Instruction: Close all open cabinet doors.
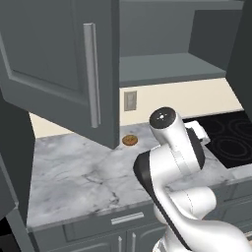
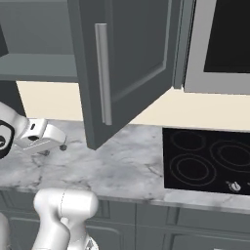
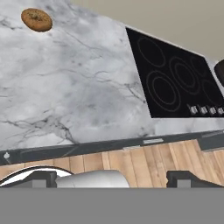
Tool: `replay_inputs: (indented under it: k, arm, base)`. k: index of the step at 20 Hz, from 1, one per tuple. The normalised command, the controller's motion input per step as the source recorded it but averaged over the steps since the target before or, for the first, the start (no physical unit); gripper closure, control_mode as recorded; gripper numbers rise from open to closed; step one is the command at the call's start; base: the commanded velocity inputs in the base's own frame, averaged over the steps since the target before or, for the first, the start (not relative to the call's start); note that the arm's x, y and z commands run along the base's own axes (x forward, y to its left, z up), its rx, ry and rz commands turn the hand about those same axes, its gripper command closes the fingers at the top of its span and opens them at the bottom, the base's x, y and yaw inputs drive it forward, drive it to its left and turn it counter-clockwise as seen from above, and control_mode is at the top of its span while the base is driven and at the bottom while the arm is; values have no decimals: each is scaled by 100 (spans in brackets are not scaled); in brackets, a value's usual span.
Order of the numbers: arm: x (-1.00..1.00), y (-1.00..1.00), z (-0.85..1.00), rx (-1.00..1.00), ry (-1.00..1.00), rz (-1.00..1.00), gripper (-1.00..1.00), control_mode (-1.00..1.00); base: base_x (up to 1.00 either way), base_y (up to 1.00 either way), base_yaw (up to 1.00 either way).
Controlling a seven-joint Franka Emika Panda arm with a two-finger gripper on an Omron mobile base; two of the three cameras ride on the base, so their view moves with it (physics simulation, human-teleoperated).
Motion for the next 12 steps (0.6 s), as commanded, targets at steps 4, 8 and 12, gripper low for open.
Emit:
replay_inputs:
  k: [4,8,12]
  arm:
    - [0,0,0,0,0,0,-100,100]
    - [0,0,0,0,0,0,-100,100]
    - [0,0,0,0,0,0,-100,100]
  base:
    - [26,-18,0]
    - [36,-15,0]
    - [31,-3,0]
